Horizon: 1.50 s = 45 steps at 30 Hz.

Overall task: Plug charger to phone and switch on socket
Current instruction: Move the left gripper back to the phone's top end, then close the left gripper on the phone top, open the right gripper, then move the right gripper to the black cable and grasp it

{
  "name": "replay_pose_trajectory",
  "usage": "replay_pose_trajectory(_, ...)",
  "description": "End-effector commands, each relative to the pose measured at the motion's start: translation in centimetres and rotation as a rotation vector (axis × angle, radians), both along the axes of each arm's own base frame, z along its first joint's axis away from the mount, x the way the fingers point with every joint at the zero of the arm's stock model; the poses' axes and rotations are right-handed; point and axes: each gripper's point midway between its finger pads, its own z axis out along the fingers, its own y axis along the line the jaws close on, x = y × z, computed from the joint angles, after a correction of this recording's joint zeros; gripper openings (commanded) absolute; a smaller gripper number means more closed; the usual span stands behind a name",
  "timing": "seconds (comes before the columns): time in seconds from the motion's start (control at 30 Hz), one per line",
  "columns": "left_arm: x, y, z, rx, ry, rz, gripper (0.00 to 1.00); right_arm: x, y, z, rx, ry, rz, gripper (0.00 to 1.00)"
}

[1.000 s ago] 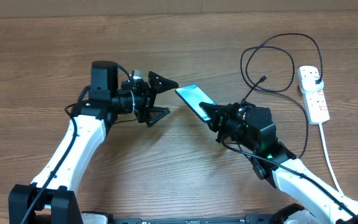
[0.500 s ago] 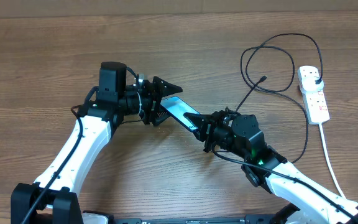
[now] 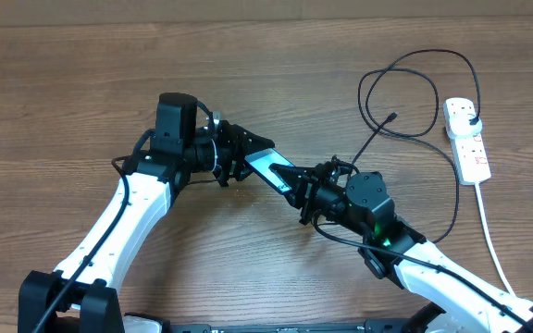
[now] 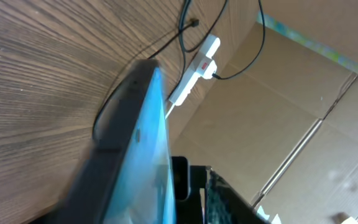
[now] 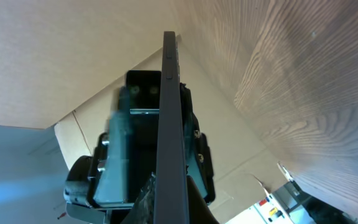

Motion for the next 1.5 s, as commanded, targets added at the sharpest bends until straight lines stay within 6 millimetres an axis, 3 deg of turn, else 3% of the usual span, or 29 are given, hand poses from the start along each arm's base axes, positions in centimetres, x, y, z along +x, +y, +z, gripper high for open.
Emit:
replay_pose_trajectory(0.0,0.0,-0.4,0.1,-0.007,-0.008,-0.013,0.26,-1.2,1.5,1.7,0.032,-0.026,0.07,0.04)
replay_pose_trajectory(0.2,-0.1,-0.5,0.2,-0.015,0.003,-0.013,0.16,-1.3,1.6,1.7,0.03,-0.029,0.075,0.04)
replay_pose_trajectory(0.33,-0.1,-0.5,0.2,-0.015,0.003,-0.013,0.11,-1.3,1.6,1.7,0.029,-0.029,0.076,0.11)
replay_pose_trajectory(0.5,0.0,-0.3,0.1,-0.008,0.001,-0.004,0.04,-1.5,1.5,0.3,-0.008,0.018,0.075,0.39)
replay_pose_trajectory(0.63,0.2,-0.1,-0.1,0.008,-0.008,0.004,0.04,-1.2,0.6,-1.9,-0.073,0.082,0.022,0.51)
replay_pose_trajectory(0.87,0.5,2.6,-1.6,0.078,-0.008,0.031,0.04,-0.3,-2.6,-6.3,-0.308,0.107,-0.104,0.59)
replay_pose_trajectory(1.07,-0.7,5.9,-3.5,0.13,0.088,0.06,0.04,1.1,-4.6,-7.1,-0.466,-0.001,-0.179,0.74)
replay_pose_trajectory(1.17,-1.2,6.8,-3.8,0.131,0.125,0.068,0.04,1.3,-5.0,-7.1,-0.485,-0.009,-0.198,1.0)
replay_pose_trajectory(1.47,-1.5,6.5,-3.4,0.097,0.127,0.05,0.04,1.0,-7.1,-9.2,-0.592,0.048,-0.251,1.0)
